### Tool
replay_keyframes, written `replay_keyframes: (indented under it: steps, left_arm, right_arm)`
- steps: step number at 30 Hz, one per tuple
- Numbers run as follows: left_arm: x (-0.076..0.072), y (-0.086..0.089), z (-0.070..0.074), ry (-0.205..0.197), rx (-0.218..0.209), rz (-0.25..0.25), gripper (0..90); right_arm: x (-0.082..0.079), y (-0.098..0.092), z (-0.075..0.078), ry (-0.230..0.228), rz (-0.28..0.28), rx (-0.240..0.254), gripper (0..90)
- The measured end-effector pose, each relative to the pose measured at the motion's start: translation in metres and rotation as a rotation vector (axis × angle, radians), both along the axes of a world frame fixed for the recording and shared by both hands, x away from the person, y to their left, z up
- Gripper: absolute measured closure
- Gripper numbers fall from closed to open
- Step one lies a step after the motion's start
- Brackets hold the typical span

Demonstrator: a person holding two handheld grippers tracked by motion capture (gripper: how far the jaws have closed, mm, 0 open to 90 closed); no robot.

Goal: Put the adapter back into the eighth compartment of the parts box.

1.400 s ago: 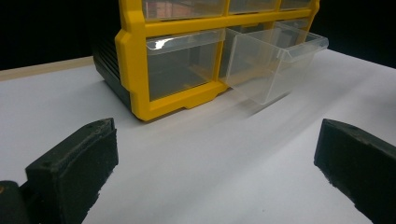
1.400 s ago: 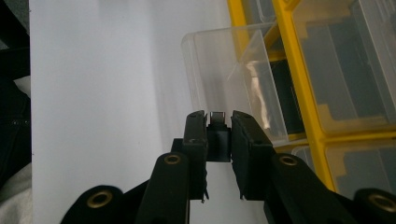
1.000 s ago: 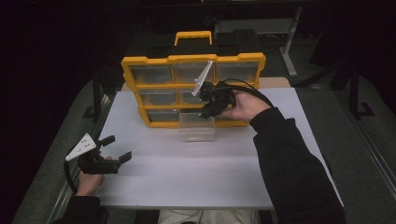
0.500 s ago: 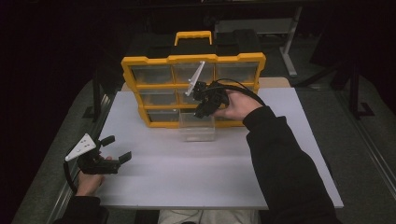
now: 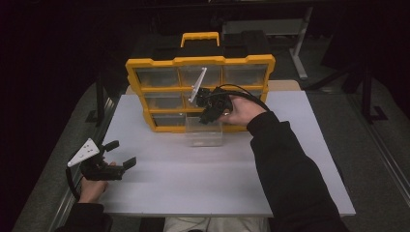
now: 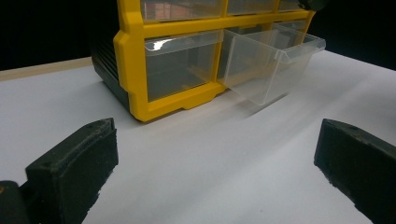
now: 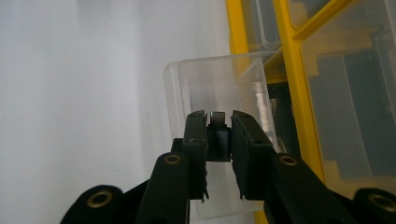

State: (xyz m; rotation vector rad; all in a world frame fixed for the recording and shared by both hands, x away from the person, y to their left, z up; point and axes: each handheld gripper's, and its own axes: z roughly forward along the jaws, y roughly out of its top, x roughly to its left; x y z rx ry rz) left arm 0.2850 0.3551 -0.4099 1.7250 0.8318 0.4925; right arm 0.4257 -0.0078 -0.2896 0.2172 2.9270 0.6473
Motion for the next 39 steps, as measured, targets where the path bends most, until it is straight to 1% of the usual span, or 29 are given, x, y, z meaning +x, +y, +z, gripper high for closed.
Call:
replay_keyframes:
  steps: [3,4,6,11,15,20,22,28,30,33,36,39]
  left_arm:
    - [0.0,0.0,0.0,0.0,0.001,-0.001,0.0]
    - [0.0,0.0,0.0,0.0,0.0,-0.001,0.0]
    - [0.0,0.0,0.0,0.0,0.0,0.0,0.0]
    - [0.0,0.0,0.0,0.0,0.0,0.0,0.0]
    - [0.0,0.0,0.0,0.0,0.0,-0.002,0.0]
    - [0.0,0.0,0.0,0.001,0.001,-0.004,0.0]
    - [0.0,0.0,0.0,0.001,-0.001,-0.003,0.0]
    - [0.0,0.0,0.0,0.0,0.0,-0.001,0.0]
    - [0.0,0.0,0.0,0.0,-0.001,0.0,0.0]
    - [0.0,0.0,0.0,0.001,0.001,-0.002,0.0]
    - [0.0,0.0,0.0,0.001,0.001,-0.002,0.0]
    - [0.0,0.0,0.0,0.0,-0.002,-0.003,0.0]
  right_arm:
    - [0.002,0.0,-0.003,-0.001,0.003,0.001,74.8]
    - [0.003,0.001,-0.006,0.0,0.005,-0.002,74.8]
    - [0.003,0.001,-0.008,-0.01,0.0,-0.005,74.8]
    - [0.005,0.002,-0.013,-0.012,-0.006,-0.003,74.8]
    - [0.007,0.004,-0.018,-0.016,-0.006,-0.013,74.8]
    - [0.011,0.005,-0.027,0.003,-0.006,0.002,74.8]
    - [0.011,0.005,-0.03,0.012,-0.023,-0.006,74.8]
    - [0.015,0.005,-0.039,0.017,-0.028,-0.003,74.9]
    - [0.017,0.004,-0.043,0.022,-0.032,0.005,74.9]
    - [0.017,0.006,-0.048,0.027,-0.031,-0.003,75.0]
    - [0.017,0.007,-0.05,0.032,-0.029,-0.013,74.9]
    - [0.017,0.007,-0.049,0.029,-0.029,-0.007,74.4]
